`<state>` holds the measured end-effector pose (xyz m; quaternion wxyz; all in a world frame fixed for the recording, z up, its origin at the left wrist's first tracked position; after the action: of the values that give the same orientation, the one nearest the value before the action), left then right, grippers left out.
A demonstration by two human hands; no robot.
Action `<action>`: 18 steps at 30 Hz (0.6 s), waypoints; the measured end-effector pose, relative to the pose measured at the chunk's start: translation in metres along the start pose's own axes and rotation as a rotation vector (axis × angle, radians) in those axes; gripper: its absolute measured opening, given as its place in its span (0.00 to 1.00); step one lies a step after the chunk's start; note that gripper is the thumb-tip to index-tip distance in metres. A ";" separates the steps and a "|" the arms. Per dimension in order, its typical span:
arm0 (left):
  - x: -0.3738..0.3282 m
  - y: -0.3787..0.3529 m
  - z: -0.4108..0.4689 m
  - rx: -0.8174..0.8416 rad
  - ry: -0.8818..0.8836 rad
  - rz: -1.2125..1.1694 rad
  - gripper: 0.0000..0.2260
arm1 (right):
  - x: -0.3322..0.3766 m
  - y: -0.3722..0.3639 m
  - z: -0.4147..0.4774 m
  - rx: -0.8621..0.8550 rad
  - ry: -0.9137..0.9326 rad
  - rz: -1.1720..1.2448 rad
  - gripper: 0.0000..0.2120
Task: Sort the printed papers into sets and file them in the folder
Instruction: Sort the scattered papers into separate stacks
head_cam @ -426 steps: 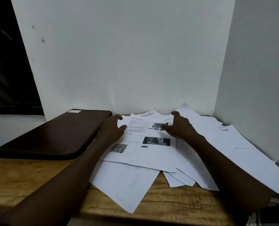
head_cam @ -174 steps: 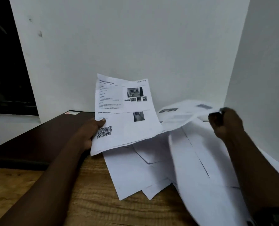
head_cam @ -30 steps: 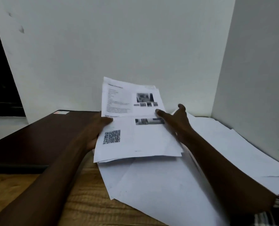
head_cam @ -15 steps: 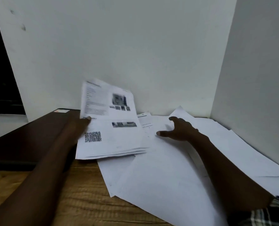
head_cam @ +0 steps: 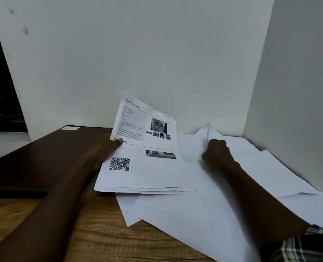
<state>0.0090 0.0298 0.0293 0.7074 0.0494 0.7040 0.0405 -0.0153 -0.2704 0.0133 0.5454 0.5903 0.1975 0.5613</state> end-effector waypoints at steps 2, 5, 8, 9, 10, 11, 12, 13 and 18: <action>-0.001 -0.001 -0.002 0.050 0.041 -0.020 0.08 | 0.006 0.008 -0.003 -0.084 0.088 0.012 0.01; 0.006 0.000 0.001 0.115 0.074 -0.019 0.12 | 0.031 0.030 -0.004 -0.160 0.330 0.416 0.07; 0.008 0.000 0.002 0.132 0.087 -0.049 0.14 | 0.060 0.068 -0.019 -0.004 0.408 1.291 0.07; 0.010 0.000 0.003 0.164 0.102 -0.077 0.14 | 0.064 0.076 -0.022 0.092 0.367 1.590 0.08; 0.008 -0.002 -0.002 0.187 0.120 -0.096 0.15 | 0.061 0.077 -0.021 0.140 0.297 1.792 0.09; 0.009 0.000 0.000 0.212 0.118 -0.120 0.16 | 0.057 0.074 -0.020 0.133 0.210 1.854 0.10; 0.008 -0.001 -0.001 0.227 0.121 -0.118 0.17 | 0.050 0.066 -0.017 0.101 0.120 1.809 0.10; 0.008 -0.002 0.000 0.246 0.106 -0.121 0.17 | 0.044 0.055 -0.014 0.076 0.041 1.718 0.09; 0.005 -0.003 -0.005 0.326 0.078 -0.113 0.13 | 0.028 0.013 0.000 0.207 -0.172 1.369 0.02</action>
<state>0.0036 0.0278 0.0235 0.6632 0.1223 0.7298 -0.1124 -0.0121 -0.2514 0.0371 0.0235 0.6732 -0.2105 0.7085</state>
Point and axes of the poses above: each hand's wrist, its own z-axis towards the middle knuckle, its own y-axis out of the back of the hand, x = y × z, the point moved 1 cm from there along z, towards the middle knuckle, and after that the axes turned 1 degree about -x, right-handed, at the moved point
